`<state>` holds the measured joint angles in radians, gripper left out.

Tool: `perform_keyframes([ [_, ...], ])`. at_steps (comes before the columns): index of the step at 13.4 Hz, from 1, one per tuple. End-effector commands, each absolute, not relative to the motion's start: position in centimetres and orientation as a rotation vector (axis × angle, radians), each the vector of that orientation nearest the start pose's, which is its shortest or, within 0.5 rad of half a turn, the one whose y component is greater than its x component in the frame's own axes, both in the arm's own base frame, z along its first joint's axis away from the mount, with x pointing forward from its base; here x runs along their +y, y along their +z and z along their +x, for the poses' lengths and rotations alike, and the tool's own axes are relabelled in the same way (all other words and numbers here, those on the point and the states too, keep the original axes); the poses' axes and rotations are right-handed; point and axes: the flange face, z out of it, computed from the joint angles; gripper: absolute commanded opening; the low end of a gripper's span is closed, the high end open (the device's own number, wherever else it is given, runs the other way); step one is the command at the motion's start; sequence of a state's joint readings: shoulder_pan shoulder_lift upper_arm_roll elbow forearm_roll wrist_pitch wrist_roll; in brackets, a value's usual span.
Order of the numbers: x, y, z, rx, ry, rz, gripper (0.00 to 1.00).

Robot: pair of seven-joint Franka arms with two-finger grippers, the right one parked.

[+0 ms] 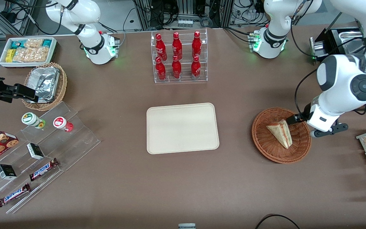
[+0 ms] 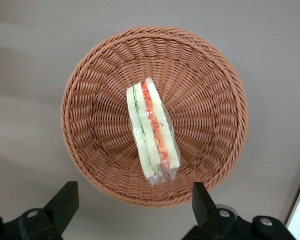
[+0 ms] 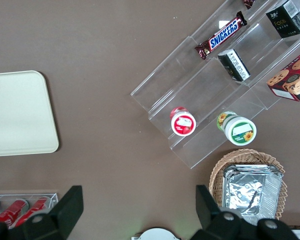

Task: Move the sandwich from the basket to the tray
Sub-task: 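Lower the open left gripper around the sandwich and close it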

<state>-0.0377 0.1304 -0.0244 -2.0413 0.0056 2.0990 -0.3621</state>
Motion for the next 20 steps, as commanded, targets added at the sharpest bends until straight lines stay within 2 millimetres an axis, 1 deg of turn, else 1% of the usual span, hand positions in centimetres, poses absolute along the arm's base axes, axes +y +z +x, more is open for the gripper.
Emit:
perform_keyframes([
  [1, -3.9, 35.9, 55.8, -0.703, 0.064, -3.054, 1.0],
  [3, -4.5, 34.7, 55.9, -0.871, 0.076, -3.007, 1.0],
  [5, -5.7, 33.5, 56.0, -0.959, 0.063, -2.983, 1.0],
  [7, -6.3, 31.9, 55.8, -0.99, 0.05, -2.976, 1.0],
  [8, -6.2, 31.2, 55.8, -1.006, 0.053, -2.968, 1.0],
  [10, -6.6, 30.1, 55.9, -0.997, 0.061, -2.97, 1.0],
  [15, -6.5, 27.7, 55.9, -0.991, 0.085, -2.962, 1.0],
  [17, -6.4, 26.5, 55.5, -0.992, 0.075, -2.966, 1.0],
  [18, -6.2, 26.0, 55.3, -0.996, 0.062, -2.969, 0.98],
  [19, -6.2, 25.6, 55.1, -0.994, 0.059, -2.969, 0.9],
  [20, -6.1, 25.4, 55.1, -0.996, 0.065, -2.967, 0.73],
])
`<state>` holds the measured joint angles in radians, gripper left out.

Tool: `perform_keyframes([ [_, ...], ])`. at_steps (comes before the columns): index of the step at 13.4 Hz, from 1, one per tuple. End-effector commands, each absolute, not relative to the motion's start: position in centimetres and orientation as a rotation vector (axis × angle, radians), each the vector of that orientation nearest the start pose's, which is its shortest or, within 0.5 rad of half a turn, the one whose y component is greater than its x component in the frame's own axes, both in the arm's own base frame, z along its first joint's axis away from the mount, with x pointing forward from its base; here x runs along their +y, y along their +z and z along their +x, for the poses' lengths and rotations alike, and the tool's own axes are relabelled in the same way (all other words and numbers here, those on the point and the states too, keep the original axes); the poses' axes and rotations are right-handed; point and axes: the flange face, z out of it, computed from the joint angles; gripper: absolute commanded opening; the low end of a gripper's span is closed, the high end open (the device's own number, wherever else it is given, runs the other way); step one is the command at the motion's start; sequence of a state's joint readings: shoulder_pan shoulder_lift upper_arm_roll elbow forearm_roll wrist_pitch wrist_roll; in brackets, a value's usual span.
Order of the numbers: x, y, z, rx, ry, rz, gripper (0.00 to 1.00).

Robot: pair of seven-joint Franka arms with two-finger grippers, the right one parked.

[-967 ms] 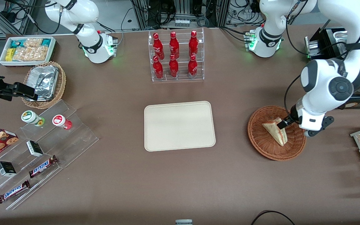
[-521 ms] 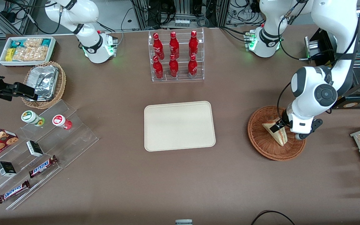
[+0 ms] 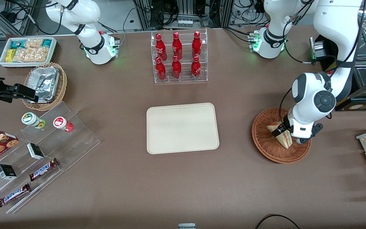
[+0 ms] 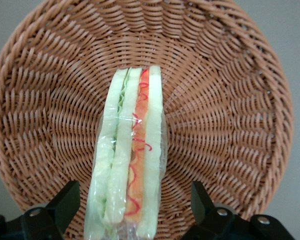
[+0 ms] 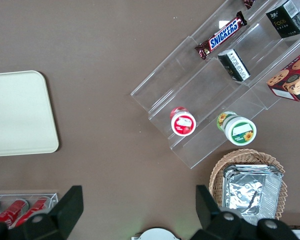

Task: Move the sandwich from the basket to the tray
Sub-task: 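Lower the open left gripper around the sandwich and close it, then lift the sandwich and carry it toward the cream tray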

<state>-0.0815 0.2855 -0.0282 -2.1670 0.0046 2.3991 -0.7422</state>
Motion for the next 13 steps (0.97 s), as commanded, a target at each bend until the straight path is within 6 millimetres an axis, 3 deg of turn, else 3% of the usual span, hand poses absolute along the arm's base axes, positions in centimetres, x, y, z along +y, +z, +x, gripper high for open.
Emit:
perform_keyframes([
  [1, -5.8, 25.4, 55.0, -0.988, 0.07, -2.967, 0.19],
  [2, -5.8, 25.3, 54.7, -0.97, 0.079, -2.968, 0.0],
  [4, -5.7, 26.4, 54.5, -0.88, 0.116, -2.984, 0.0],
  [8, -6.9, 31.2, 55.9, -0.802, 0.181, -2.977, 0.0],
  [13, -14.5, 35.4, 57.0, -0.49, 0.18, -3.046, 0.0],
])
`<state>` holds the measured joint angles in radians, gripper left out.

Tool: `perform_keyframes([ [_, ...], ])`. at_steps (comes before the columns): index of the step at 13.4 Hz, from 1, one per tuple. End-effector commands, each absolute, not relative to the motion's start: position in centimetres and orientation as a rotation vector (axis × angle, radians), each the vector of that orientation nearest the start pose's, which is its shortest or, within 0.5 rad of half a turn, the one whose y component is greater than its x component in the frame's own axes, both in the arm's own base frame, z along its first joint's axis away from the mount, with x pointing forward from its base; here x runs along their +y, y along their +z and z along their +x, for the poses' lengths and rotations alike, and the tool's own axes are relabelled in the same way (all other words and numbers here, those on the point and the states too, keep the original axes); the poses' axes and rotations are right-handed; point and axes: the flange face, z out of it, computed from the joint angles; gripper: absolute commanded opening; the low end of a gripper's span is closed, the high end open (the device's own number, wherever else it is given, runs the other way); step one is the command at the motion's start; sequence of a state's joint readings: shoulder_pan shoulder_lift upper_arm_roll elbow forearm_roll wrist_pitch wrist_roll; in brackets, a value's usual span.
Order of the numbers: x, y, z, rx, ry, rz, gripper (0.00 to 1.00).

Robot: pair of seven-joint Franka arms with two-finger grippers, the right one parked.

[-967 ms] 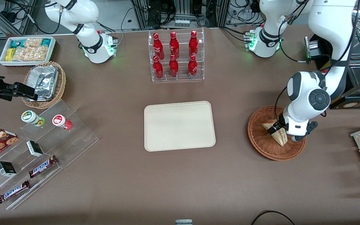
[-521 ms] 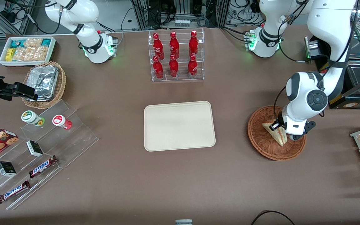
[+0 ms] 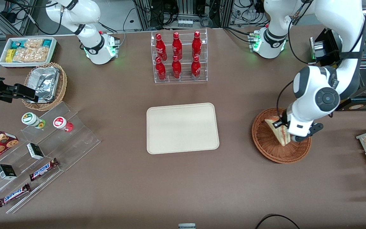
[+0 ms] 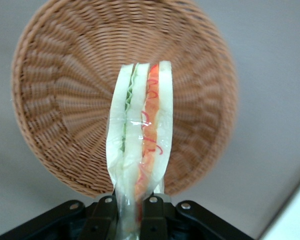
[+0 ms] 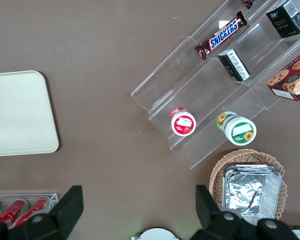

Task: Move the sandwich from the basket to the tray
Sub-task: 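Lift the sandwich and carry it toward the cream tray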

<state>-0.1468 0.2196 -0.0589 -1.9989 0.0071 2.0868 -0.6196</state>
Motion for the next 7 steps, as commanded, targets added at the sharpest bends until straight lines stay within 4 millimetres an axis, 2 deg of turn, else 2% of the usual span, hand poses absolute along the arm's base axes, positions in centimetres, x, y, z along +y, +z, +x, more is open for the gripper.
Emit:
perform_keyframes([
  [1, -16.8, 35.7, 56.9, -0.427, 0.174, -3.056, 0.0],
  [7, -27.9, 35.1, 56.2, -0.204, 0.149, -3.099, 0.0],
])
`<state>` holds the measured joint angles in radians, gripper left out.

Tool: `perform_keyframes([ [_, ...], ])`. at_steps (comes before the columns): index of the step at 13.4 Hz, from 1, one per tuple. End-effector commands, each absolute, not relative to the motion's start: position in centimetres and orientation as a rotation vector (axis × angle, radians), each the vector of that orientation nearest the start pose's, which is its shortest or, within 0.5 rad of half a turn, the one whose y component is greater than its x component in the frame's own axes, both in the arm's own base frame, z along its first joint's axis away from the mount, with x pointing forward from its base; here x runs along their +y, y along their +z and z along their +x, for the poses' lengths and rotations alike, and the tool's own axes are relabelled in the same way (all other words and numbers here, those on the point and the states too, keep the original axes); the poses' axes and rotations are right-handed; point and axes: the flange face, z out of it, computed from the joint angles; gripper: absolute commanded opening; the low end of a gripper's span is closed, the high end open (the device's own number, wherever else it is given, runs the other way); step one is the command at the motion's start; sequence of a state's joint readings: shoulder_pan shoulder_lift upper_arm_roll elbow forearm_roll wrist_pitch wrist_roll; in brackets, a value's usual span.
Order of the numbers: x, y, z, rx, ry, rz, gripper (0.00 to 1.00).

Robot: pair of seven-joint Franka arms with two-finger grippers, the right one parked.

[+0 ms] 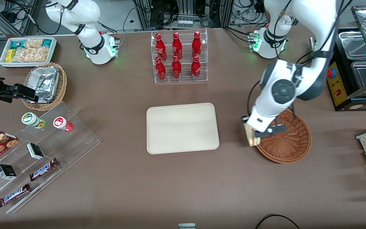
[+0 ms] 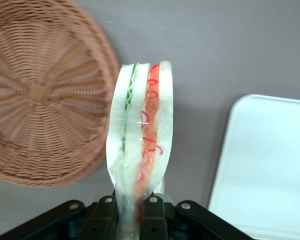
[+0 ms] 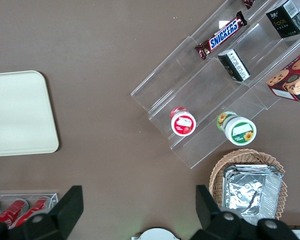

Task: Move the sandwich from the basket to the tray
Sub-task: 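Lift the sandwich and carry it toward the cream tray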

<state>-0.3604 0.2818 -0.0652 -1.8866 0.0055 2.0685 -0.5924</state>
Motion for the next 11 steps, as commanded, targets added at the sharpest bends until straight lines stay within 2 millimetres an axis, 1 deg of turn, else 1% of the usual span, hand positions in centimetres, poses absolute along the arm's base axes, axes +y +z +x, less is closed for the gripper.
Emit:
perform_keyframes([
  [1, -29.6, 35.0, 56.1, -0.171, 0.144, -3.106, 0.0],
  [3, -33.6, 34.1, 55.7, -0.152, 0.162, -3.13, 0.0],
  [5, -37.7, 32.8, 55.3, -0.149, 0.169, -3.141, 0.0],
  [7, -41.0, 31.7, 54.8, -0.123, 0.164, -3.146, 0.0],
  [9, -43.6, 31.2, 54.3, -0.131, 0.171, -3.161, 0.0],
  [11, -46.7, 30.3, 53.7, -0.114, 0.188, -3.187, 0.0],
])
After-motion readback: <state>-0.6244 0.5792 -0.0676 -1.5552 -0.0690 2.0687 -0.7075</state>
